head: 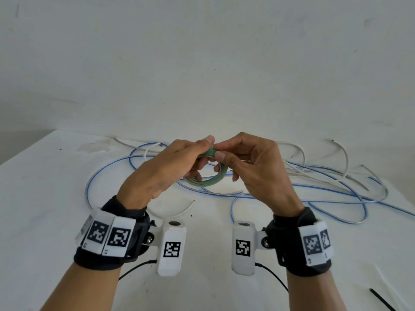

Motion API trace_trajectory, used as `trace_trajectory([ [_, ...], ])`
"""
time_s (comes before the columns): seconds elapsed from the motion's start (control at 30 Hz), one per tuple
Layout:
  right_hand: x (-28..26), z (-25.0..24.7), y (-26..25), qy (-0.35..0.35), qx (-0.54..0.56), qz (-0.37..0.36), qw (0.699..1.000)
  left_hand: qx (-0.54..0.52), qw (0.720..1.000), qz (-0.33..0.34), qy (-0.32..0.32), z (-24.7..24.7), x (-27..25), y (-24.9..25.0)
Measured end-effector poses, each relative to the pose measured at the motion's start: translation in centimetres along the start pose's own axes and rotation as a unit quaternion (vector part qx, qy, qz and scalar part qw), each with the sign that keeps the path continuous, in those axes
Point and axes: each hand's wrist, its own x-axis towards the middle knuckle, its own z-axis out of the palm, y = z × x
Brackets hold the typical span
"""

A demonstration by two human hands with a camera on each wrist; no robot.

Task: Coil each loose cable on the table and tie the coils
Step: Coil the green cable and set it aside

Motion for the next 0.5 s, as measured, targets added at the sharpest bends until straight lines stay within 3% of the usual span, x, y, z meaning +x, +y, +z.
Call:
trace_trajectory([
  [0.2,-0.2,0.3,0.2,0.070,0.022,-0.008,0.997,-0.088,0.995,0.006,0.038,0.7,0.6,-0.1],
  [0.33,-1.4,-0.6,0.0,0.057,0.010,0.029,0.998,-0.102,0.994,0.002,0.049,1.9,0.7,-0.7],
  [0.5,-4.4,-7.2,1.5,0.087,-0.142,0.144,0.976,-0.081,0.996,-0.012,-0.020,6.6,1.0,-2.7],
])
